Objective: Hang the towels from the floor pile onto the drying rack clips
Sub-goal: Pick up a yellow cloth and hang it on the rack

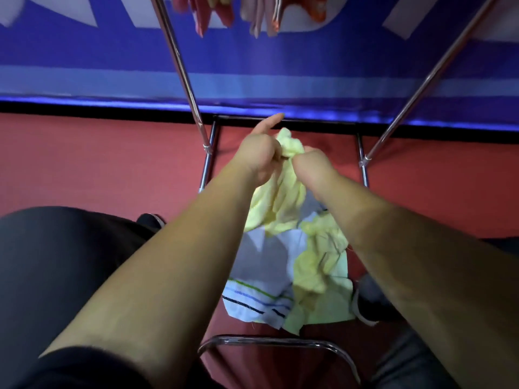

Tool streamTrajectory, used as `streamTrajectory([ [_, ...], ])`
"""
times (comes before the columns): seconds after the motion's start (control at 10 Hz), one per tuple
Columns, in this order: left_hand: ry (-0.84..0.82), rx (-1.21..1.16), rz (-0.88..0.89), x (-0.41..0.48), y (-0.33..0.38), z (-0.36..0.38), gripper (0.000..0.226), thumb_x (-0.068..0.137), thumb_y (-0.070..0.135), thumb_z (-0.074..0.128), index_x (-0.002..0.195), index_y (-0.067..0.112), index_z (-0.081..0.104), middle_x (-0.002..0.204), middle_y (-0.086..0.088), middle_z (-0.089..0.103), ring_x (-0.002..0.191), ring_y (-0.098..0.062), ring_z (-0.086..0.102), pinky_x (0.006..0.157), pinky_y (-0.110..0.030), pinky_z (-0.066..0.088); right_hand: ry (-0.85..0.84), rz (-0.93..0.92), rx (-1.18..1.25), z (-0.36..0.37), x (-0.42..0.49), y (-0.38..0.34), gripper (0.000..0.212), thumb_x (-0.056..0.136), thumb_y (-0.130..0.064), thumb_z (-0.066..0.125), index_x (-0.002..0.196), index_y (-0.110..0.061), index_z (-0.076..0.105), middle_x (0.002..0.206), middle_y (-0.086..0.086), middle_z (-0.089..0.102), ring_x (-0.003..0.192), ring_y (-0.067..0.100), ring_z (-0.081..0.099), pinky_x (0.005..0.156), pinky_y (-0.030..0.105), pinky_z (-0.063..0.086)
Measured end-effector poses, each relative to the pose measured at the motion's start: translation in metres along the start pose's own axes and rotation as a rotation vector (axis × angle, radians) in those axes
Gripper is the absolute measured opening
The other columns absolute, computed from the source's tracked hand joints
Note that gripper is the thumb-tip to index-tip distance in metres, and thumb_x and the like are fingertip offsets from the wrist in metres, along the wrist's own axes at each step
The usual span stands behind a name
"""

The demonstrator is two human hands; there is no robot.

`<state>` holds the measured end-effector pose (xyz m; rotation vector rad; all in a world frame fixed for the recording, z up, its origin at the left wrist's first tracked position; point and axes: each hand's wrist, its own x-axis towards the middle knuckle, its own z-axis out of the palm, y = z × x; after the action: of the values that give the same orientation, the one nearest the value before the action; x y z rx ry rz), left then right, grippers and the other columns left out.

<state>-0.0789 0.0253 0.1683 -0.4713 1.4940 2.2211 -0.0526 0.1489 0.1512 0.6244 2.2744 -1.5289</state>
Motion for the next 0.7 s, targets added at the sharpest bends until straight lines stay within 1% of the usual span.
streamTrajectory([
  [0.1,-0.018,0.322,0.119,-0.023,0.022,0.008,0.063,0.072,-0.028,0.045,0.119,0.002,0.074,0.104,-0.027,0.072,0.085,-0.028,0.062,0.073,-0.033,0.051,0.028,-0.042,0.018,-0.021,-0.023,-0.029,0.026,0.094,-0.036,0.06,0.104,-0.016,0.073,0.108,0.005,0.077,0.1,0.031,0.075,0.092,0.05,0.061],
  [0.2,0.042,0.771,0.264,-0.047,0.052,0.013,0.02,0.079,-0.006,0.075,0.096,0.004,0.08,0.078,-0.008,0.074,0.063,-0.011,0.062,0.067,-0.021,0.05,-0.039,-0.121,-0.078,-0.057,-0.055,-0.054,0.024,0.104,-0.018,0.043,0.082,-0.027,0.05,0.117,0.009,0.056,0.108,0.024,0.055,0.111,0.052,0.052],
  [0.3,0.189,1.036,0.429,-0.075,0.087,0.016,0.008,0.088,0.022,0.075,0.087,0.015,0.075,0.069,0.002,0.065,0.061,-0.012,0.054,0.058,-0.023,0.043,-0.038,-0.174,-0.114,-0.07,-0.085,-0.089,0.023,0.099,-0.016,0.049,0.078,-0.024,0.049,0.095,0.006,0.056,0.102,0.024,0.052,0.102,0.046,0.054],
  [0.4,0.108,1.08,0.501,-0.094,0.111,0.019,0.017,0.091,0.029,0.066,0.083,0.015,0.064,0.077,-0.002,0.066,0.07,-0.017,0.055,0.068,-0.031,0.048,-0.041,-0.217,-0.148,-0.072,-0.112,-0.099,0.011,0.086,-0.03,0.063,0.093,-0.021,0.061,0.086,0.002,0.066,0.085,0.023,0.065,0.073,0.034,0.05],
  [0.5,0.01,1.106,0.5,-0.106,0.106,0.017,0.024,0.095,0.034,0.063,0.09,0.01,0.063,0.084,-0.007,0.068,0.077,-0.019,0.058,0.081,-0.039,0.055,0.019,-0.299,-0.201,-0.061,-0.123,-0.083,0.025,0.084,-0.038,0.067,0.107,-0.028,0.064,0.095,-0.003,0.073,0.088,0.018,0.071,0.074,0.033,0.054],
  [0.6,0.02,1.14,0.521,-0.111,0.085,0.01,0.036,0.096,0.042,0.065,0.092,0.007,0.06,0.08,-0.003,0.06,0.074,-0.018,0.053,0.072,-0.037,0.049,0.062,-0.432,-0.303,-0.056,-0.118,-0.074,0.024,0.09,-0.028,0.07,0.113,-0.027,0.064,0.095,-0.008,0.069,0.088,0.016,0.066,0.064,0.028,0.043],
  [0.7,0.049,1.203,0.555,-0.111,0.079,0.013,0.029,0.097,0.042,0.069,0.092,0.014,0.06,0.079,0.003,0.061,0.072,-0.014,0.054,0.06,-0.023,0.041,-0.001,-0.521,-0.473,-0.056,-0.11,-0.076,0.023,0.096,-0.027,0.065,0.117,-0.032,0.07,0.106,-0.008,0.07,0.096,0.014,0.063,0.072,0.029,0.042],
])
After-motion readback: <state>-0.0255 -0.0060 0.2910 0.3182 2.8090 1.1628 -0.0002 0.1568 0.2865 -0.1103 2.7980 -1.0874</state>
